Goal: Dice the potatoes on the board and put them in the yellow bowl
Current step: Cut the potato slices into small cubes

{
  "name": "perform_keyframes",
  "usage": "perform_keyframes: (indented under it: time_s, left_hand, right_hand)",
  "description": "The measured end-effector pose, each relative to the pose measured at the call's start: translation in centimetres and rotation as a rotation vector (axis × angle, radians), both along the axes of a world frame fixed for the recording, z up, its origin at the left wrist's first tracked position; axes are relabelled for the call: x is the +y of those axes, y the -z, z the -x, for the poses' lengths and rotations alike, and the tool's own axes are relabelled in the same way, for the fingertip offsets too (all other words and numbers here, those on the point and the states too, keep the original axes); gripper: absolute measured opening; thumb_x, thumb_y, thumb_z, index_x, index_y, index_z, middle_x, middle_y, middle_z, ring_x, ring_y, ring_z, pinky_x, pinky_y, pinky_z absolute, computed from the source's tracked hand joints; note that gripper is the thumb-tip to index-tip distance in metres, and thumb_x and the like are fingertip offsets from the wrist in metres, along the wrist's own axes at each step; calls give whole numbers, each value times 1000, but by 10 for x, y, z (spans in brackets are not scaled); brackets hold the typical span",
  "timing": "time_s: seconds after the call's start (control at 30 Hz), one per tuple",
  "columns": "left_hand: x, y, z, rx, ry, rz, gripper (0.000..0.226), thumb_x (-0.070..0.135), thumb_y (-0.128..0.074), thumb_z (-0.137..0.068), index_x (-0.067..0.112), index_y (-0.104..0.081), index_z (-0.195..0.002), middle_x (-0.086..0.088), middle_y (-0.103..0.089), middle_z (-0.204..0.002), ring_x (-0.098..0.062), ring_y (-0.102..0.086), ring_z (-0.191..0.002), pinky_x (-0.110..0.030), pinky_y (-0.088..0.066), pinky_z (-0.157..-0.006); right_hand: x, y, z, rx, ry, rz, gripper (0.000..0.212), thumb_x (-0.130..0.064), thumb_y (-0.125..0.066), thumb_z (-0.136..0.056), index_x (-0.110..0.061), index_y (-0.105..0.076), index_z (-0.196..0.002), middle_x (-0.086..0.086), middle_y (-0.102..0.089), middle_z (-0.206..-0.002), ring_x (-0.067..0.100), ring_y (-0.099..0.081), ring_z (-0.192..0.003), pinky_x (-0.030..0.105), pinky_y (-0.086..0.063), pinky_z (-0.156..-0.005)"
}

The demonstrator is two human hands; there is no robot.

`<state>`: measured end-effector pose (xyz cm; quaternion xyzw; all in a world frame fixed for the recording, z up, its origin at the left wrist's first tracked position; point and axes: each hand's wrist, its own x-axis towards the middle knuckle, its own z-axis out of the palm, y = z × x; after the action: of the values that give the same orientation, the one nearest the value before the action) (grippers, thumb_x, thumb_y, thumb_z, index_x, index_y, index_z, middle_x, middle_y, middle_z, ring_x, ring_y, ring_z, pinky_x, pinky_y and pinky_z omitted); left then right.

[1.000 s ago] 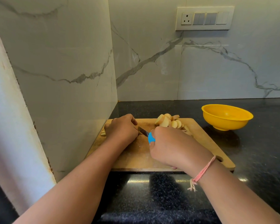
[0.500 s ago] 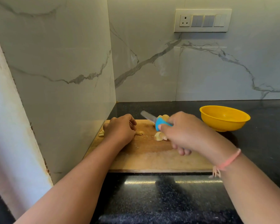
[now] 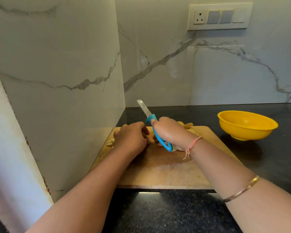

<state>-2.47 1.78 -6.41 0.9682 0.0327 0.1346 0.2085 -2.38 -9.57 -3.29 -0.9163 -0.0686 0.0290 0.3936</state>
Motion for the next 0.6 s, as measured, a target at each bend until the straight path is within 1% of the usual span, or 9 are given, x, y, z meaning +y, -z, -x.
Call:
perform_keyframes:
  time_s: [0.1, 0.2, 0.3, 0.33, 0.4, 0.47, 0.5, 0.53, 0.6]
  left_hand:
    - [-2, -3, 0, 19, 3, -4, 20, 29, -70, -85, 33, -52, -92, 8, -66, -99, -16, -56, -102, -40, -46, -94]
    - [-4, -4, 1, 40, 6, 19, 19, 31, -71, -83, 32, -54, -90, 7, -66, -97, -16, -57, -98, -40, -48, -92]
    - [-5, -2, 4, 35, -5, 13, 20, 35, -71, -82, 33, -53, -88, 7, -65, -99, -16, -57, -99, -41, -48, -92]
    - [-4, -2, 5, 34, -5, 12, 20, 37, -71, -82, 34, -53, -88, 8, -65, -100, -16, -57, -100, -41, -48, -92]
    - [-3, -1, 6, 34, 6, 29, 20, 37, -72, -82, 34, -55, -93, 8, -65, -105, -17, -55, -105, -41, -47, -95]
    - [-1, -2, 7, 32, 31, 59, 23, 31, -71, -84, 33, -57, -102, 10, -64, -112, -17, -53, -113, -42, -44, -99]
    - [-1, -2, 7, 34, 50, 78, 25, 27, -70, -85, 32, -57, -105, 10, -63, -115, -16, -52, -115, -42, -43, -100]
    - [-1, -2, 7, 42, 74, 102, 26, 23, -70, -85, 31, -57, -107, 10, -64, -116, -16, -54, -114, -42, -44, -101]
    - [-3, -1, 7, 69, 116, 145, 26, 16, -68, -86, 28, -57, -107, 8, -66, -110, -13, -59, -106, -39, -48, -97]
  right_hand:
    - [-3, 2, -1, -52, -34, 77, 33, -40, -29, -102, -12, -47, -99, 2, -51, -77, 12, -49, -67, 24, -41, -63]
    - [-7, 3, -2, -61, -61, 75, 32, -40, -28, -102, -13, -46, -99, 0, -48, -74, 9, -46, -64, 21, -36, -58]
    - [-9, 6, -4, -71, -69, 50, 32, -40, -29, -102, -13, -47, -100, 2, -51, -78, 11, -50, -68, 23, -39, -62]
    - [-9, 6, -4, -75, -61, 34, 33, -40, -29, -102, -13, -48, -101, 4, -55, -82, 13, -53, -72, 25, -43, -66]
    - [-10, 8, -5, -89, -29, 1, 34, -40, -30, -102, -12, -49, -103, 9, -62, -94, 20, -61, -83, 33, -50, -78]
    - [-11, 9, -4, -85, 4, -35, 34, -40, -31, -101, -12, -49, -106, 12, -64, -102, 25, -63, -93, 39, -53, -88]
    - [-12, 9, -4, -75, 15, -51, 34, -40, -31, -101, -12, -49, -107, 13, -64, -103, 26, -64, -95, 41, -53, -90]
    - [-12, 9, -3, -65, 19, -63, 34, -40, -32, -101, -12, -49, -108, 13, -63, -104, 26, -64, -95, 42, -53, -90]
    - [-11, 10, -2, -55, 18, -70, 34, -40, -32, -101, -11, -49, -108, 13, -63, -103, 26, -63, -96, 42, -52, -90]
